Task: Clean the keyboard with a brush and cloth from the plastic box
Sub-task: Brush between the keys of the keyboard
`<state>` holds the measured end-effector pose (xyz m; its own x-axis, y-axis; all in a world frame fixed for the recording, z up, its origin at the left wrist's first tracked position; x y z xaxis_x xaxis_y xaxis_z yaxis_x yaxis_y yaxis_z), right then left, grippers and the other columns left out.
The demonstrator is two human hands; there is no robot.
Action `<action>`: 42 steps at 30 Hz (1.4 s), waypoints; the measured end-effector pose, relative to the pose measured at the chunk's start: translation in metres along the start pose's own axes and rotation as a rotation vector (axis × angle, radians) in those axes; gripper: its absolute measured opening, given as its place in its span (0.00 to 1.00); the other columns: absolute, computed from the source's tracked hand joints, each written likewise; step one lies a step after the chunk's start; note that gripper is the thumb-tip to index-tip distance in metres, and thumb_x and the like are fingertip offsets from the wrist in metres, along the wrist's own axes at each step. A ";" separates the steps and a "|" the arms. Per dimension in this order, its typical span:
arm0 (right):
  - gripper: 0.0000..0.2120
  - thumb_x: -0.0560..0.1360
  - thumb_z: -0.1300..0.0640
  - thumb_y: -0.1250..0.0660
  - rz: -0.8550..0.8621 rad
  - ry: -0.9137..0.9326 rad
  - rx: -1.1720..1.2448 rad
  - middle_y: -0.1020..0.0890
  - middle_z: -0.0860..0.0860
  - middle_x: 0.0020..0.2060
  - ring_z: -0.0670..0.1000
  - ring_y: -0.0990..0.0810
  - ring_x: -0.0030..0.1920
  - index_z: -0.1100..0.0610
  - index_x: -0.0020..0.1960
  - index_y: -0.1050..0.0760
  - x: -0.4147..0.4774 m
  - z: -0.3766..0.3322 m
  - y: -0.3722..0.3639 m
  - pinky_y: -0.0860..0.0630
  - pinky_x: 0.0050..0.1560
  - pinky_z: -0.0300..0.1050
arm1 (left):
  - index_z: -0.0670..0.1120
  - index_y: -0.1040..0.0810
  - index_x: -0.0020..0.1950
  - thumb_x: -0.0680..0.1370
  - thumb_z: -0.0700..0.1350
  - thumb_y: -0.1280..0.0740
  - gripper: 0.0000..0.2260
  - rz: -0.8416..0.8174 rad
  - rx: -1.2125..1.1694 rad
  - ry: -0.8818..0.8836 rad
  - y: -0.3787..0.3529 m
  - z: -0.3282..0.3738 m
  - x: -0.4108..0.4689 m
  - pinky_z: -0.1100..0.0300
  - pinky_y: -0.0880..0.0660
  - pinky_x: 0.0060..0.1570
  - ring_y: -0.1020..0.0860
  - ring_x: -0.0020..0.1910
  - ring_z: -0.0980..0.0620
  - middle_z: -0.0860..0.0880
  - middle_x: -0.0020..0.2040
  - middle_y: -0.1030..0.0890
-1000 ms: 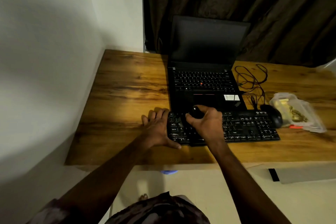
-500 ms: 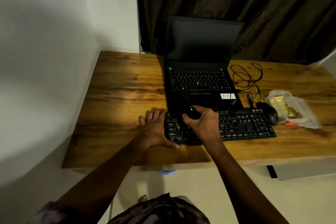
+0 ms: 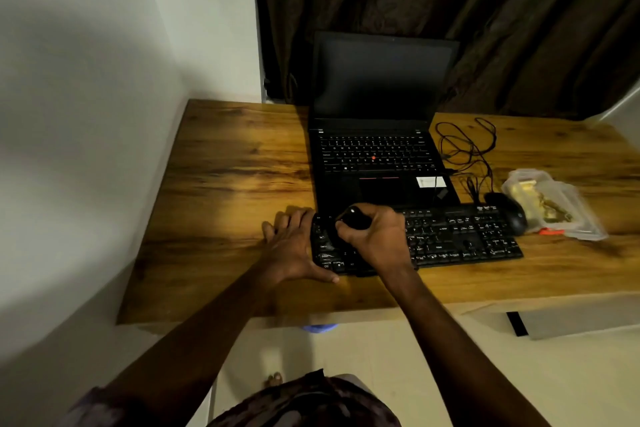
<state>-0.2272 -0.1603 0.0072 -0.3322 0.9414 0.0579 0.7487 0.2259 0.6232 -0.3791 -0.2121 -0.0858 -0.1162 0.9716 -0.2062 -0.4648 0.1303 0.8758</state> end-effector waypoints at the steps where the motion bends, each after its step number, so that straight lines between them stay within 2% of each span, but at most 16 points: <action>1: 0.05 0.69 0.53 0.23 0.019 -0.008 -0.025 0.16 0.45 0.34 0.41 0.17 0.36 0.52 0.42 0.17 0.000 0.005 0.006 0.21 0.38 0.37 | 0.55 0.51 0.78 0.50 0.77 0.29 0.64 0.004 0.002 -0.001 0.000 0.000 0.000 0.41 0.41 0.67 0.41 0.70 0.47 0.54 0.73 0.41; 4: 0.07 0.69 0.50 0.24 0.049 -0.002 -0.094 0.16 0.44 0.34 0.41 0.17 0.36 0.51 0.43 0.18 0.001 0.007 0.011 0.20 0.39 0.39 | 0.54 0.50 0.78 0.50 0.77 0.28 0.64 0.000 0.000 -0.003 0.000 -0.001 0.000 0.42 0.41 0.66 0.41 0.70 0.48 0.54 0.73 0.41; 8: 0.04 0.69 0.53 0.24 -0.033 0.041 -0.005 0.17 0.46 0.32 0.42 0.18 0.34 0.51 0.40 0.19 -0.007 -0.013 -0.012 0.22 0.35 0.39 | 0.55 0.48 0.77 0.50 0.78 0.29 0.62 0.006 0.024 -0.002 0.001 0.000 0.000 0.44 0.41 0.64 0.40 0.68 0.48 0.54 0.72 0.40; 11: 0.04 0.69 0.55 0.24 -0.036 0.030 0.027 0.17 0.46 0.32 0.43 0.18 0.34 0.52 0.40 0.19 -0.007 -0.009 -0.012 0.21 0.36 0.41 | 0.55 0.47 0.76 0.50 0.77 0.28 0.61 0.008 0.020 -0.004 0.001 0.000 0.000 0.44 0.41 0.64 0.40 0.67 0.48 0.54 0.71 0.40; 15: 0.05 0.69 0.53 0.24 0.028 0.002 -0.060 0.16 0.46 0.34 0.43 0.17 0.37 0.53 0.42 0.18 -0.003 0.011 0.015 0.18 0.41 0.46 | 0.55 0.49 0.77 0.49 0.76 0.27 0.63 0.021 0.005 -0.001 0.001 0.000 0.000 0.44 0.42 0.65 0.41 0.67 0.49 0.55 0.71 0.40; 19: 0.06 0.70 0.52 0.24 0.060 -0.013 -0.099 0.16 0.46 0.34 0.42 0.17 0.37 0.52 0.43 0.18 -0.001 0.016 0.028 0.18 0.41 0.43 | 0.56 0.49 0.77 0.49 0.76 0.28 0.63 0.023 0.018 0.008 0.001 0.000 0.001 0.45 0.42 0.65 0.41 0.67 0.49 0.56 0.71 0.40; 23: 0.03 0.70 0.56 0.23 -0.023 0.032 0.026 0.16 0.46 0.33 0.41 0.17 0.35 0.53 0.41 0.17 -0.002 -0.003 0.008 0.21 0.37 0.38 | 0.55 0.49 0.78 0.50 0.76 0.27 0.63 0.005 0.029 0.014 0.000 0.000 0.002 0.45 0.42 0.65 0.41 0.68 0.48 0.55 0.72 0.41; 26: 0.03 0.70 0.56 0.24 -0.036 0.028 0.037 0.15 0.46 0.34 0.42 0.16 0.36 0.53 0.41 0.17 0.000 0.003 0.007 0.18 0.40 0.43 | 0.55 0.49 0.78 0.50 0.76 0.27 0.63 0.004 0.033 0.019 0.001 0.001 0.002 0.46 0.42 0.64 0.40 0.68 0.48 0.55 0.72 0.40; 32: 0.05 0.70 0.52 0.25 0.022 -0.028 -0.028 0.16 0.46 0.33 0.44 0.17 0.36 0.52 0.40 0.19 0.005 0.035 0.039 0.18 0.40 0.49 | 0.55 0.50 0.78 0.49 0.76 0.26 0.65 -0.022 0.056 0.052 0.000 0.001 0.003 0.44 0.42 0.66 0.41 0.70 0.48 0.54 0.72 0.40; 36: 0.07 0.68 0.48 0.26 -0.014 0.015 -0.019 0.16 0.46 0.33 0.44 0.17 0.35 0.51 0.41 0.19 0.006 0.020 0.027 0.18 0.39 0.49 | 0.54 0.51 0.79 0.51 0.74 0.25 0.64 -0.041 0.053 0.068 -0.001 0.001 0.003 0.43 0.43 0.68 0.43 0.71 0.47 0.53 0.73 0.41; 42: 0.06 0.69 0.51 0.25 -0.050 0.003 -0.004 0.16 0.46 0.34 0.42 0.17 0.36 0.52 0.41 0.18 0.009 0.024 0.025 0.17 0.39 0.48 | 0.54 0.52 0.79 0.51 0.74 0.25 0.65 -0.057 0.087 0.078 -0.001 0.001 0.004 0.40 0.43 0.69 0.43 0.72 0.46 0.51 0.74 0.42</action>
<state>-0.1977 -0.1398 0.0040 -0.3711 0.9281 0.0293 0.7288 0.2716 0.6286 -0.3785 -0.2078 -0.0871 -0.1616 0.9443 -0.2867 -0.3947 0.2044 0.8958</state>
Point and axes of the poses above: each hand's wrist, its own x-axis towards the middle knuckle, its own y-axis out of the back of the hand, z = x × y, the point moved 9 cm from there along x, towards the middle knuckle
